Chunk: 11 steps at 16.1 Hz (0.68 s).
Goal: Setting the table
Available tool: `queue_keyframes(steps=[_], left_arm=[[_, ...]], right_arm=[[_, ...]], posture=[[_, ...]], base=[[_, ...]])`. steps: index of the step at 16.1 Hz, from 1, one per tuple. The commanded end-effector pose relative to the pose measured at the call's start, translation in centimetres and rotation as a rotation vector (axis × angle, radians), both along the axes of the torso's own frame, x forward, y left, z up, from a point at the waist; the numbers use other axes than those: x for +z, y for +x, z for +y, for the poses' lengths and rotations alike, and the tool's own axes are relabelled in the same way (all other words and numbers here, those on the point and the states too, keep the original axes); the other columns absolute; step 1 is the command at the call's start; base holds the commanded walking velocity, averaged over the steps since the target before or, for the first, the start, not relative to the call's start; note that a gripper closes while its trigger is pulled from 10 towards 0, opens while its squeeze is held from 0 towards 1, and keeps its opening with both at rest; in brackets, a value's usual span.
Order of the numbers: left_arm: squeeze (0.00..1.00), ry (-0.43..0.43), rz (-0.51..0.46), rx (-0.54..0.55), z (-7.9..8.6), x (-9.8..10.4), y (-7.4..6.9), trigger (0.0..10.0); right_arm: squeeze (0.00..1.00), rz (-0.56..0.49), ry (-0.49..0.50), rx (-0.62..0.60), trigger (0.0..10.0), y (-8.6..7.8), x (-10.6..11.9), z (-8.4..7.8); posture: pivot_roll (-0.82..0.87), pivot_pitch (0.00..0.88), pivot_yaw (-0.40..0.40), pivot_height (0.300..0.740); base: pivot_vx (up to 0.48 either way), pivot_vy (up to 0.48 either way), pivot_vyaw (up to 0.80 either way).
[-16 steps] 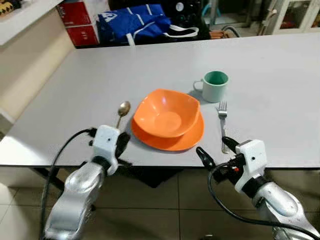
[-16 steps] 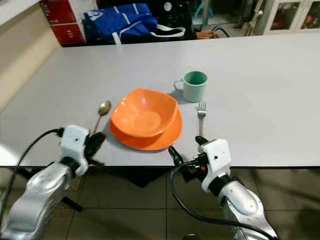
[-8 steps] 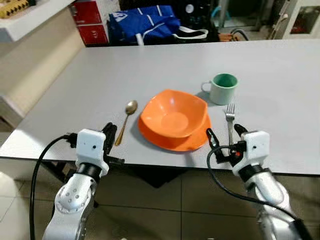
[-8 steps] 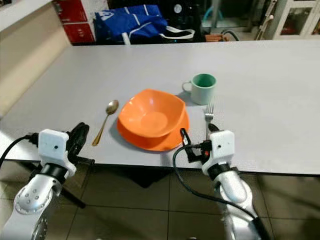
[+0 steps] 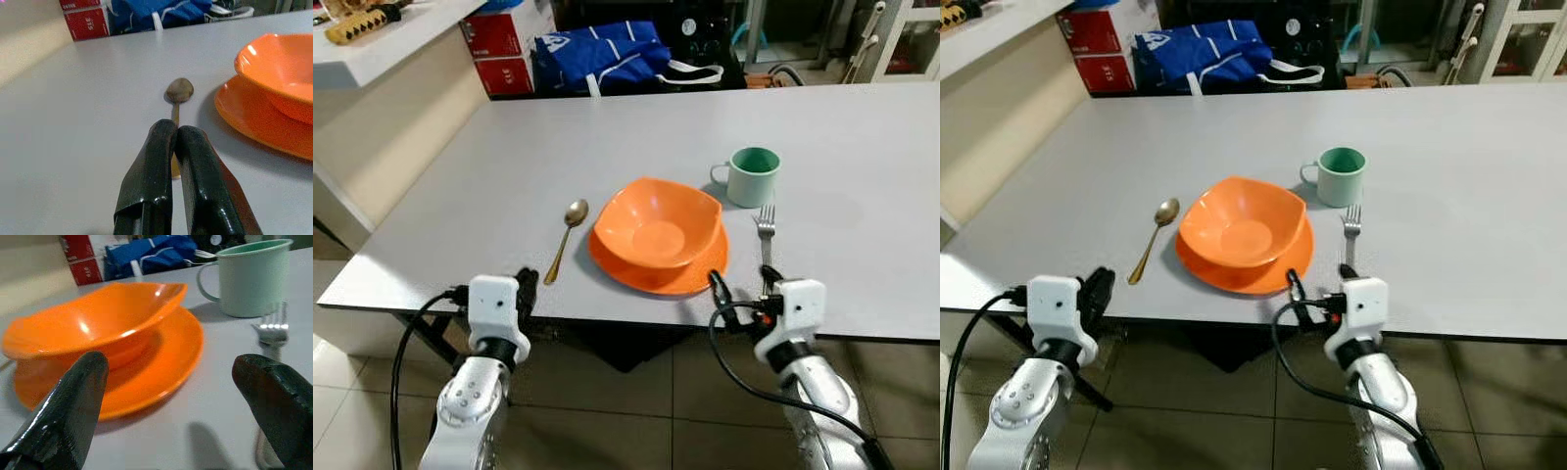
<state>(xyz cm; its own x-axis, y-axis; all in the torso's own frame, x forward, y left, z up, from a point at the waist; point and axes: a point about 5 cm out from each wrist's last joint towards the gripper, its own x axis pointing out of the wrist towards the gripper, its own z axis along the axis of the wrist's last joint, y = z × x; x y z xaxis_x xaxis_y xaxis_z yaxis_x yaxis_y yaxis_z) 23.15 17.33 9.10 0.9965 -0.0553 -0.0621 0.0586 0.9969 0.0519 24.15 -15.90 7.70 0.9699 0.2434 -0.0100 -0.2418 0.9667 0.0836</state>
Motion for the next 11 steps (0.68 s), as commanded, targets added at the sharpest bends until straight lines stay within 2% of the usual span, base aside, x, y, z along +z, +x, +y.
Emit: queue_keyframes(steps=[1,3,5,9,11], left_arm=[[0.0,0.006,-0.033,0.034,1.0,0.1,0.2,10.0],[0.0,-0.016,-0.039,0.108,2.0,-0.5,0.6,10.0],[0.0,-0.056,-0.03,0.142,2.3,-0.9,1.0,10.0],[0.0,-0.124,-0.038,0.118,1.0,-0.4,1.7,10.0],[0.0,-0.108,-0.032,0.081,0.5,-0.6,1.6,10.0]], right_arm=[[0.0,-0.021,0.055,0.011,10.0,0.4,0.1,0.0],[0.0,-0.038,0.104,0.02,10.0,1.2,0.1,0.1],[0.0,-0.029,0.121,0.03,10.0,1.6,-0.2,0.4],[0.0,-0.005,0.134,0.012,10.0,2.3,-0.8,0.2],[0.0,-0.015,0.101,0.036,10.0,2.3,-0.7,0.7]], posture=[[-0.2,0.0,0.122,0.74],[-0.2,0.0,0.121,0.74],[-0.21,0.0,0.122,0.74],[-0.21,0.0,0.129,0.74],[-0.22,0.0,0.123,0.74]], base=[[0.0,0.0,0.0],[0.0,0.0,0.0],[0.0,0.0,0.0],[0.0,0.0,0.0],[0.0,0.0,0.0]])
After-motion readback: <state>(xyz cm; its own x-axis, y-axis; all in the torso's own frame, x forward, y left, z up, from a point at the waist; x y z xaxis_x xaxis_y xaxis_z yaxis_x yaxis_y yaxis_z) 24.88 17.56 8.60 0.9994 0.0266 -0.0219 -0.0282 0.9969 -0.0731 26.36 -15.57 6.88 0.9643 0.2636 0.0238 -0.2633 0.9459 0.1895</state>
